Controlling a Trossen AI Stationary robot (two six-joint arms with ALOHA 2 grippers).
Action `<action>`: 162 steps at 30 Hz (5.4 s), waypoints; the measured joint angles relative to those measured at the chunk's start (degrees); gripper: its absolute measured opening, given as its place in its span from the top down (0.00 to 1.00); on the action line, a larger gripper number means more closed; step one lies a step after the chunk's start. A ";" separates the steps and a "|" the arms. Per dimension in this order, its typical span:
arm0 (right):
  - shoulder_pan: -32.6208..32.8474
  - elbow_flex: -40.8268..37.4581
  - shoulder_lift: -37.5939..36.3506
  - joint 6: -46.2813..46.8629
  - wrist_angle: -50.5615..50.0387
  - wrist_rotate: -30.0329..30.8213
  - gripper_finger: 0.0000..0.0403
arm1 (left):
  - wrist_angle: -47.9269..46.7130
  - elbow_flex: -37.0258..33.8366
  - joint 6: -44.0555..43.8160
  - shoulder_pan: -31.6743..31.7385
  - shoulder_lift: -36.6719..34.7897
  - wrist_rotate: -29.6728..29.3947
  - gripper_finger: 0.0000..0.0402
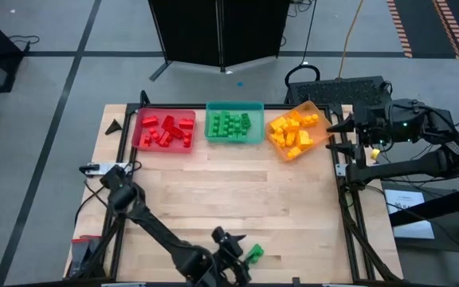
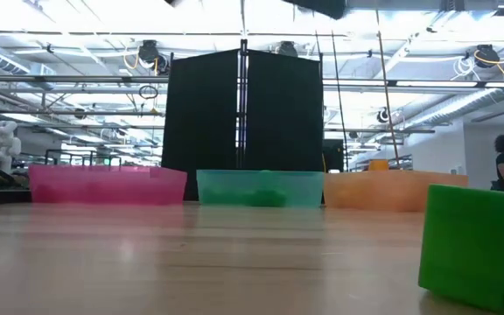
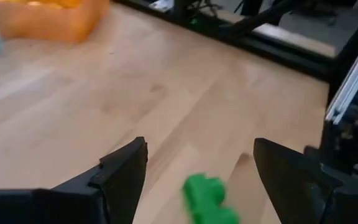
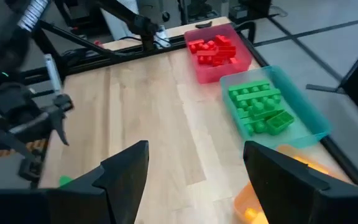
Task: Sort blocks
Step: Put the green game piece into the blue bin, then return to Home Position
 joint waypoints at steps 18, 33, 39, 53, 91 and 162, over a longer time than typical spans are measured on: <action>0.02 -0.02 -0.18 4.33 -5.40 -1.58 0.36 | 15.50 0.09 6.98 2.96 9.59 -0.98 0.27; 0.02 -0.02 -0.18 1.81 -5.51 -1.54 0.36 | 15.53 0.09 -3.05 -0.33 12.91 1.51 0.32; 0.00 -0.02 -0.18 1.60 -5.56 -1.54 0.36 | 17.41 0.15 -3.15 1.06 15.35 2.96 0.36; 0.00 -0.02 -0.18 1.60 -6.58 -1.37 0.36 | 14.82 0.40 -11.21 2.92 17.47 6.33 0.52; 0.02 -0.02 -0.17 -0.04 -1.90 -0.83 0.36 | -18.42 -0.37 23.29 37.21 -11.83 3.22 0.67; -0.87 -2.78 -41.91 0.48 2.05 0.59 0.36 | 8.09 -34.58 48.04 29.60 -81.53 29.67 0.16</action>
